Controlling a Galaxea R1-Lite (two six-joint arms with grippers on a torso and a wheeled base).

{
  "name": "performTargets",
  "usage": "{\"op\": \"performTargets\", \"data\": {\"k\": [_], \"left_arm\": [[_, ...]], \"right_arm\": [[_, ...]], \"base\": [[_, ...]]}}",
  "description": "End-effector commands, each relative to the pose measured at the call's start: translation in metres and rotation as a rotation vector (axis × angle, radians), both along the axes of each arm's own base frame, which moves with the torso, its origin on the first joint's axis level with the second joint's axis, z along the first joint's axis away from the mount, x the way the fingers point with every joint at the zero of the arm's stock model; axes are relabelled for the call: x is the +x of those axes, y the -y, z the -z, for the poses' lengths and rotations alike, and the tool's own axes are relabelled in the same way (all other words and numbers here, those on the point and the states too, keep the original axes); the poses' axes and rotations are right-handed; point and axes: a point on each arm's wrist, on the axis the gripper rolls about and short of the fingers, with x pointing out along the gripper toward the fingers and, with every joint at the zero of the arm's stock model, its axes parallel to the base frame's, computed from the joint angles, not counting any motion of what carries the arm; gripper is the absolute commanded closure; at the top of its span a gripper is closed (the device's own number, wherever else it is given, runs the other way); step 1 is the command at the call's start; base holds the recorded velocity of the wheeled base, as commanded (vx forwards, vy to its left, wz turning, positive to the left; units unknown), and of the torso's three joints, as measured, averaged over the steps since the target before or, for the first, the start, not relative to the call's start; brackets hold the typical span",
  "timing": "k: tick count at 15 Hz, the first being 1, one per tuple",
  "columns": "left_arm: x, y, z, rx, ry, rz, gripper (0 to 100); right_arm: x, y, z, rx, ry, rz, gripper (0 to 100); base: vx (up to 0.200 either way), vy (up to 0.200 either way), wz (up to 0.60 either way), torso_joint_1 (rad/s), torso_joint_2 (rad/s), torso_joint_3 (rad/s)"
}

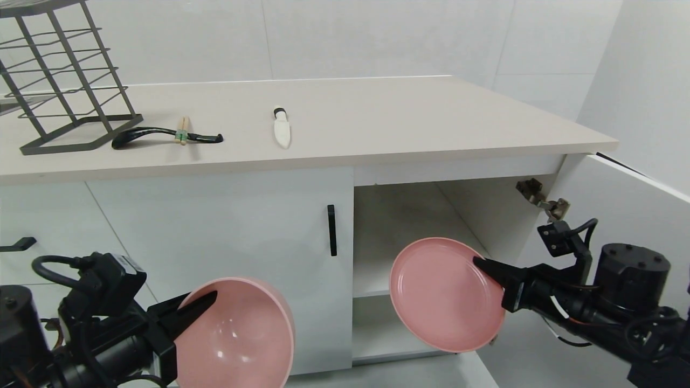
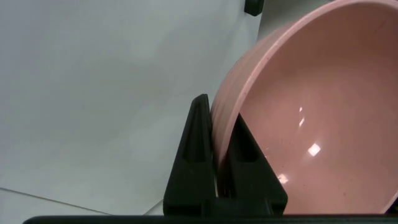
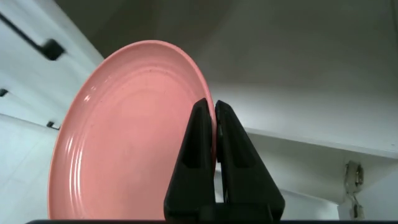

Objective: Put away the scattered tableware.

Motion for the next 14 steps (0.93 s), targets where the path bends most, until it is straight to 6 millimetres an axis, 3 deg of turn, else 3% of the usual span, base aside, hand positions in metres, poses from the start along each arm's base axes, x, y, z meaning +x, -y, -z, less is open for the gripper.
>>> {"op": "performTargets", "data": {"k": [1,6,9,14], "left_arm": [[0.0,0.0,0.0,0.0,0.002,0.0,100],[-0.003,0.003,0.001,0.003,-0.001,0.03,100],[-0.004,0.003,0.001,0.004,-0.001,0.032,100],[-0.01,0.007,0.002,0.002,0.002,0.072,100]], "right_arm": [[0.02,-0.004,0.025,-0.014,-0.054,0.006,100],[0.056,-0.013,0.043,-0.007,-0.023,0.006,100],[0.066,-0.014,0.066,-0.019,-0.068,0.012,100],[0.082,-0.018,0.079,-0.016,-0.056,0.016,100]], "base": [[0.0,0.0,0.0,0.0,0.0,0.0],[0.0,0.0,0.0,0.0,0.0,0.0],[0.0,0.0,0.0,0.0,0.0,0.0],[0.04,0.0,0.0,0.0,0.0,0.0]]}}
